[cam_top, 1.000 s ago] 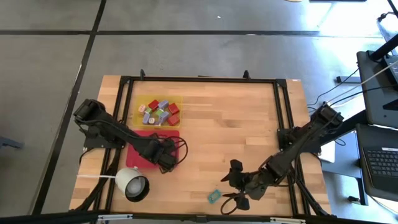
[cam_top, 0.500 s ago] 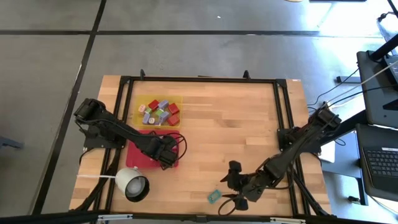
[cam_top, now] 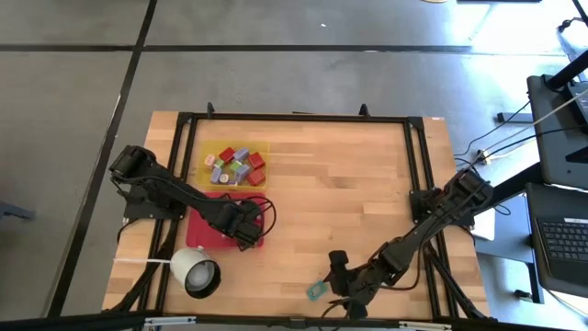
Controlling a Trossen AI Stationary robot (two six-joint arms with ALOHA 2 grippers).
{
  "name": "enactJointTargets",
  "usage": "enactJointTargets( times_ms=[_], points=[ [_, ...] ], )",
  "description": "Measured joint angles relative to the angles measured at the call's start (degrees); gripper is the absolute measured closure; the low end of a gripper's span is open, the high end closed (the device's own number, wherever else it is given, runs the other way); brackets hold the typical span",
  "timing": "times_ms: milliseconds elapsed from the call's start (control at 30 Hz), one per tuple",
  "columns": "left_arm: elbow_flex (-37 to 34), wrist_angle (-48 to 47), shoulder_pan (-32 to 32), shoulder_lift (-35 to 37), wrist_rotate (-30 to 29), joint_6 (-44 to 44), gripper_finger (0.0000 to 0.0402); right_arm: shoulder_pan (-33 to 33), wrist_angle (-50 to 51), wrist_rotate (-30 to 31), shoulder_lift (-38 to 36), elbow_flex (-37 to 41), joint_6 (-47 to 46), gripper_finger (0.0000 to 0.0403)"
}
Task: Pick & Place Office items
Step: Put the light blue timer into the red bin
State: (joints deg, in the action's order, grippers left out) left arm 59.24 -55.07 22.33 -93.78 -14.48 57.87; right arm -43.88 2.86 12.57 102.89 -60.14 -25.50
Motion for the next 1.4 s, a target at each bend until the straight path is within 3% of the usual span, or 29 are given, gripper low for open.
enactJointTargets(
  times_ms=[367,500,700,900,1167,1400],
  points=[
    [0.1,-0.5,0.0,0.0,2.7,0.0,0.0234,2.3,-0.7,-1.5,4.0,0.0,11.0,0.0119],
    [1.3,-2.1,0.0,0.0,2.6,0.0,0.0239,4.4,-1.1,-1.9,5.0,0.0,11.4,0.0119],
    [4.9,-3.8,0.1,0.0,2.6,-1.2,0.0244,6.4,-2.9,-9.4,7.6,0.0,11.4,0.0122],
    [8.2,-3.7,0.5,0.0,0.8,-3.1,0.0245,6.3,-3.8,-10.0,9.5,0.0,12.7,0.0136],
    [11.9,-3.7,0.5,0.0,0.5,-6.0,0.0245,6.3,-4.1,-8.5,10.9,-0.1,12.9,0.0175],
    [16.2,-3.7,0.5,0.0,-0.3,-8.1,0.0248,6.4,-3.8,-8.5,10.8,-0.1,12.4,0.0246]
  ],
)
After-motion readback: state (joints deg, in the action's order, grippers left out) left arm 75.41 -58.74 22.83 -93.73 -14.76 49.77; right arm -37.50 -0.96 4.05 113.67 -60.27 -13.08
